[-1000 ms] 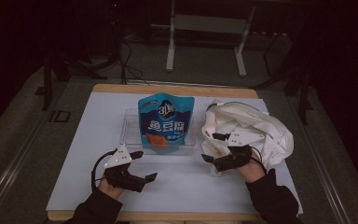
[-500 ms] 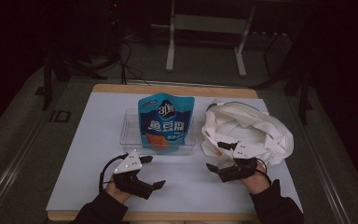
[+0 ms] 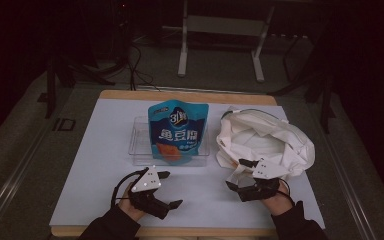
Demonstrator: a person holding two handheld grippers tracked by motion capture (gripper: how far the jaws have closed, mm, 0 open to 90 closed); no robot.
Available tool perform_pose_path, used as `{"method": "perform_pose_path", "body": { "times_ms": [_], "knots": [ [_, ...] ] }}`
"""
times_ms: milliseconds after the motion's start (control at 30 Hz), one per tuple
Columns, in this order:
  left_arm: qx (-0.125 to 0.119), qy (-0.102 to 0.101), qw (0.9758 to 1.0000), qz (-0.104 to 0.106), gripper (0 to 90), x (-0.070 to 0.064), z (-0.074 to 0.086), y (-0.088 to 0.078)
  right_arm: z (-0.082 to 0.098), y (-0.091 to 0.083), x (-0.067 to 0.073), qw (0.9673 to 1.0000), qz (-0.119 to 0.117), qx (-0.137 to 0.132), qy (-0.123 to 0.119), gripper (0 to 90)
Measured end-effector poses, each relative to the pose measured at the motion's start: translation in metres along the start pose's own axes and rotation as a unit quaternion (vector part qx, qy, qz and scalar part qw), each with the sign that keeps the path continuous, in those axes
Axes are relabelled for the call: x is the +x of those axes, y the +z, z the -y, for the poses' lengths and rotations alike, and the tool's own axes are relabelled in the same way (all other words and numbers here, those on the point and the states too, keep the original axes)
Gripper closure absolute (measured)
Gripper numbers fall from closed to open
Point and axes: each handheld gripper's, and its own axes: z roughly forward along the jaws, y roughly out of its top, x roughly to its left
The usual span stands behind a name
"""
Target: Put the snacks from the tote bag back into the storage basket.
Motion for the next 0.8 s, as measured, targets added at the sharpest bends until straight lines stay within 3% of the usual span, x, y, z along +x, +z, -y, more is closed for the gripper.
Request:
{"method": "perform_pose_path", "body": {
  "times_ms": [567,800],
  "knots": [
    [0.003,-0.006,0.9998,0.019,6.0,0.001,0.004,0.005,0.018,-0.014,0.005,0.9998,0.007,-0.011,0.014,13.8],
    [0.006,-0.006,0.9994,0.033,6.0,0.0,0.005,0.008,0.024,-0.01,0.006,0.9999,0.003,-0.005,0.013,13.9]
  ]
}}
